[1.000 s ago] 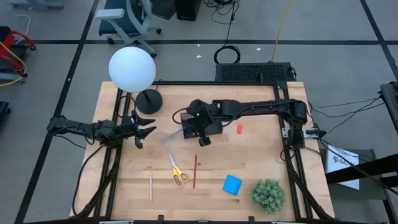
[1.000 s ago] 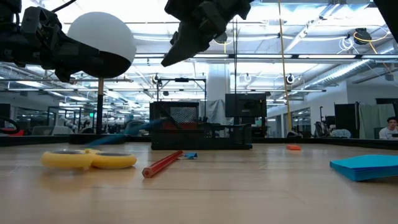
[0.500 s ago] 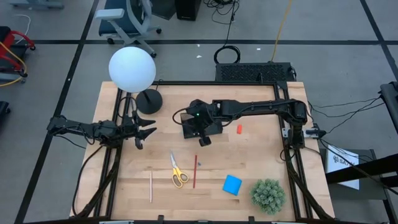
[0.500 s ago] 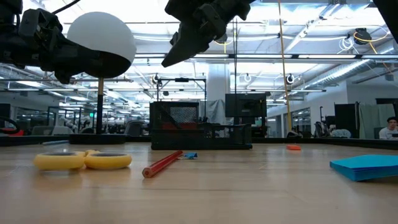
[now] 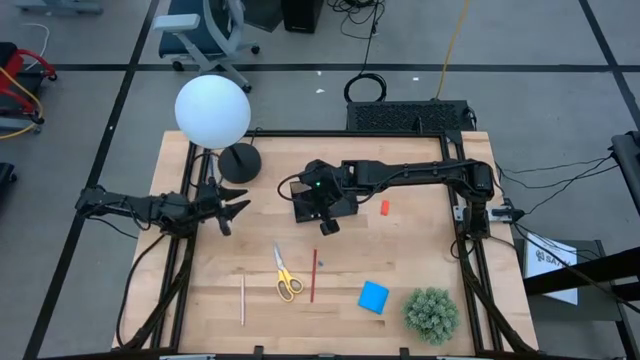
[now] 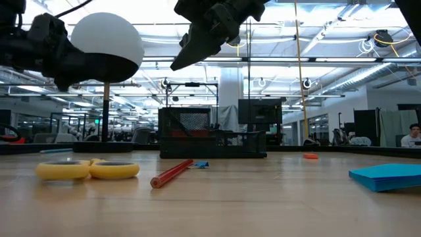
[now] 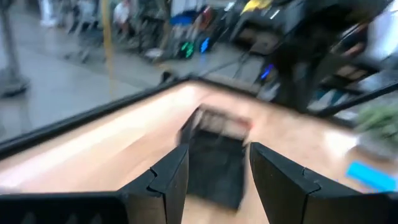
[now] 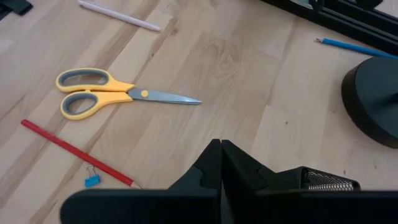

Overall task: Pick and place office supplies into organizer
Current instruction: Put the blue pencil into the desk organizer

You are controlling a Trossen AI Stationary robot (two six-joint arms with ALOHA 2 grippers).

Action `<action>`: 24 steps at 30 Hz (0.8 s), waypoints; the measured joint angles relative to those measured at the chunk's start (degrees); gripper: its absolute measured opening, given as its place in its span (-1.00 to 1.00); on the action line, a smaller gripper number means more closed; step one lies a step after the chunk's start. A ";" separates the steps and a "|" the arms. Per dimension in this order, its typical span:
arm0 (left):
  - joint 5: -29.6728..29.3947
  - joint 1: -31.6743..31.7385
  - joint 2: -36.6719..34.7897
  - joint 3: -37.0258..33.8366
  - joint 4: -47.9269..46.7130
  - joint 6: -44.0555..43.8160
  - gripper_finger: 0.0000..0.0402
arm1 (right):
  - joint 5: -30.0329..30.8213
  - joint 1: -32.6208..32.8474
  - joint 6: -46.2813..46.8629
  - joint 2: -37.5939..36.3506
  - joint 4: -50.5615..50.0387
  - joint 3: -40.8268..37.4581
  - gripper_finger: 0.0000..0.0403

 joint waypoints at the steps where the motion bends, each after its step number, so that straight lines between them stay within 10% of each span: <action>1: -1.10 0.00 0.08 1.57 -4.51 -1.37 -0.15 | 0.00 0.00 0.01 0.00 -0.01 0.00 -1.00; 6: -4.99 0.00 3.97 12.19 -28.05 -13.66 -0.15 | 0.00 0.00 -0.15 0.02 -0.02 0.00 -1.00; 15: -5.84 3.27 20.20 25.48 -38.40 -27.40 -0.15 | 0.04 0.00 -3.10 0.07 8.24 -6.44 -1.00; 24: 5.90 13.60 38.77 36.30 -58.89 -42.34 -0.15 | 0.17 0.00 -4.05 0.07 11.11 -10.92 -1.00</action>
